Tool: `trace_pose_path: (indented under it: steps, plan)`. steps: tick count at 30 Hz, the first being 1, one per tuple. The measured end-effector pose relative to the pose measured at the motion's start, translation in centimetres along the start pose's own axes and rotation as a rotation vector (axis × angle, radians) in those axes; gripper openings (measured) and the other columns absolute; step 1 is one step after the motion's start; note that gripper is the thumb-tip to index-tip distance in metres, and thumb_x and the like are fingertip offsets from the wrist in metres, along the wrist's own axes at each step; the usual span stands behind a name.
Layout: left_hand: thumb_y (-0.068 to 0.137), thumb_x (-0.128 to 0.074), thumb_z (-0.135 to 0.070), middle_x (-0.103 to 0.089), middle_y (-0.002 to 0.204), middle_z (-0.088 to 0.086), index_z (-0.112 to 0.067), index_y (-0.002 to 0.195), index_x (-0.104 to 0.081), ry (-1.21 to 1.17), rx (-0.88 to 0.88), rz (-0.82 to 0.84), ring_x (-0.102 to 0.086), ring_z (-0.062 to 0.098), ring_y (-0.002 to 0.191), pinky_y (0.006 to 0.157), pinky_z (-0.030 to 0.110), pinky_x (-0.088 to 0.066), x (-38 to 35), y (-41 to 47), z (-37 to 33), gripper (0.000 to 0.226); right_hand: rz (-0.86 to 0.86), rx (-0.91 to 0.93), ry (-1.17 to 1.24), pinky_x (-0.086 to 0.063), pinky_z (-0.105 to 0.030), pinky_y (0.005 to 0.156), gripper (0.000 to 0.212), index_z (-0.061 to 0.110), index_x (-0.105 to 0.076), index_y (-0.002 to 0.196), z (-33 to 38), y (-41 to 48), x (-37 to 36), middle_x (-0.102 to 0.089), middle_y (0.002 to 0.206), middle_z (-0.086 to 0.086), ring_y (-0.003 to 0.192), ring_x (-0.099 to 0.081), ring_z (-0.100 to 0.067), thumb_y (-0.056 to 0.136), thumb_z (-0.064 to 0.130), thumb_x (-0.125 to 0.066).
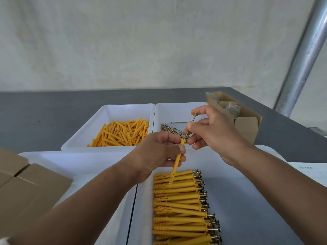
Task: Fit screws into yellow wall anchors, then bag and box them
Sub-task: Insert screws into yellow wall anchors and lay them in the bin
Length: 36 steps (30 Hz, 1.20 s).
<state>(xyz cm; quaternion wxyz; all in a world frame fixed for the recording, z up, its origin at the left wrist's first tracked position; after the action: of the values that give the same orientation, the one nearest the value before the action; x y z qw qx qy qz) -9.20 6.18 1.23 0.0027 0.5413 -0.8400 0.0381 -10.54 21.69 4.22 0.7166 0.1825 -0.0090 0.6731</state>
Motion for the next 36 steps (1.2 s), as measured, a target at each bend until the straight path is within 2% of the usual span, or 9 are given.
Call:
trace_pose_path:
  steps: [5, 14, 17, 22, 24, 26, 29, 32, 36]
  plan:
    - [0.087, -0.068, -0.005, -0.071, 0.084, 0.009, -0.005, 0.103, -0.063, 0.018, 0.000, -0.005, -0.072, 0.020, 0.075, 0.066, 0.027, -0.058, -0.1, -0.1, -0.1, 0.016, 0.013, -0.020, 0.000, -0.054, -0.026, 0.055, 0.025, 0.027, -0.055, 0.110, 0.1, -0.1, -0.1, -0.073, 0.085, -0.006, 0.062, -0.071, -0.016, 0.091, 0.017, -0.066]
    - [0.088, -0.067, -0.006, -0.072, 0.085, 0.012, -0.003, 0.105, -0.063, 0.033, 0.003, -0.009, -0.072, 0.021, 0.076, 0.066, 0.026, -0.057, 0.1, 0.0, 0.0, 0.018, 0.080, -0.024, -0.075, -0.052, -0.023, 0.052, 0.002, 0.022, -0.067, 0.092, 0.3, -0.5, -0.5, -0.071, 0.074, 0.001, 0.061, -0.071, -0.015, 0.091, 0.020, -0.066]
    - [0.088, -0.067, -0.006, -0.071, 0.085, 0.013, -0.001, 0.105, -0.063, 0.044, 0.001, -0.007, -0.072, 0.020, 0.076, 0.066, 0.026, -0.057, 0.1, 0.0, 0.0, 0.018, 0.132, -0.012, -0.134, -0.053, -0.022, 0.053, 0.004, 0.023, -0.069, 0.087, 0.5, -0.7, -0.7, -0.072, 0.076, 0.003, 0.064, -0.072, -0.014, 0.090, 0.023, -0.067]
    - [0.089, -0.067, -0.005, -0.072, 0.084, 0.012, -0.003, 0.104, -0.063, 0.059, 0.000, -0.003, -0.072, 0.021, 0.077, 0.069, 0.028, -0.058, 0.1, 0.0, 0.0, 0.016, 0.192, 0.079, -0.336, -0.053, -0.018, 0.055, 0.011, 0.030, -0.070, 0.082, 1.2, -0.9, -0.8, -0.069, 0.074, 0.017, 0.067, -0.070, -0.005, 0.092, 0.027, -0.064]
    - [0.089, -0.067, -0.005, -0.072, 0.082, 0.010, -0.003, 0.103, -0.063, 0.068, 0.000, -0.002, -0.072, 0.021, 0.076, 0.070, 0.029, -0.059, 0.0, 0.0, 0.0, 0.015, 0.186, 0.158, -0.462, -0.054, -0.020, 0.059, 0.012, 0.033, -0.070, 0.085, 1.8, -1.0, -0.7, -0.068, 0.078, 0.018, 0.071, -0.068, -0.004, 0.092, 0.028, -0.062]
    - [0.089, -0.067, -0.005, -0.072, 0.082, 0.010, -0.004, 0.104, -0.063, 0.069, 0.000, -0.006, -0.072, 0.020, 0.076, 0.070, 0.029, -0.059, 0.0, 0.0, 0.0, 0.015, 0.200, 0.265, -0.623, -0.048, -0.020, 0.066, 0.017, 0.037, -0.068, 0.095, 2.5, -1.3, -0.7, -0.064, 0.086, 0.017, 0.075, -0.061, -0.002, 0.093, 0.023, -0.059]
    - [0.089, -0.066, -0.004, -0.072, 0.082, 0.009, -0.005, 0.106, -0.061, 0.066, -0.005, -0.015, -0.072, 0.021, 0.076, 0.070, 0.029, -0.059, 0.0, -0.1, -0.1, 0.017, 0.279, 0.370, -0.795, -0.037, -0.018, 0.064, 0.032, 0.041, -0.066, 0.106, 3.2, -2.0, -1.2, -0.057, 0.094, 0.013, 0.075, -0.051, 0.001, 0.092, 0.015, -0.056]
    - [0.090, -0.066, -0.004, -0.073, 0.083, 0.008, -0.006, 0.109, -0.060, 0.072, -0.003, -0.026, -0.072, 0.021, 0.077, 0.073, 0.031, -0.060, 0.1, -0.1, -0.1, 0.021, 0.328, 0.391, -0.901, -0.039, -0.024, 0.067, 0.025, 0.043, -0.066, 0.103, 3.1, -2.2, -1.5, -0.054, 0.092, 0.013, 0.078, -0.049, -0.002, 0.091, 0.022, -0.060]
    - [0.088, -0.068, -0.006, -0.073, 0.086, 0.010, -0.008, 0.110, -0.061, 0.117, 0.010, -0.001, -0.072, 0.022, 0.079, 0.072, 0.030, -0.060, -0.2, -0.1, -0.1, 0.024, 0.388, 0.405, -0.995, -0.040, -0.026, 0.067, 0.010, 0.041, -0.066, 0.099, 2.8, -2.2, -1.9, -0.053, 0.082, 0.015, 0.079, -0.050, -0.004, 0.090, 0.036, -0.065]
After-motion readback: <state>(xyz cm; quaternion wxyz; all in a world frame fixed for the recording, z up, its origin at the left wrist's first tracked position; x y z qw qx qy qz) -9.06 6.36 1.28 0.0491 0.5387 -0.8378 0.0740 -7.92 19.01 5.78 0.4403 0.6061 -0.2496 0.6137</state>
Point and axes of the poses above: each hand's wrist, its own y-axis towards the middle knuckle, its own x-axis out of the back of the hand, z = x × y, the point moved 6 cm from there along y, towards the middle knuckle
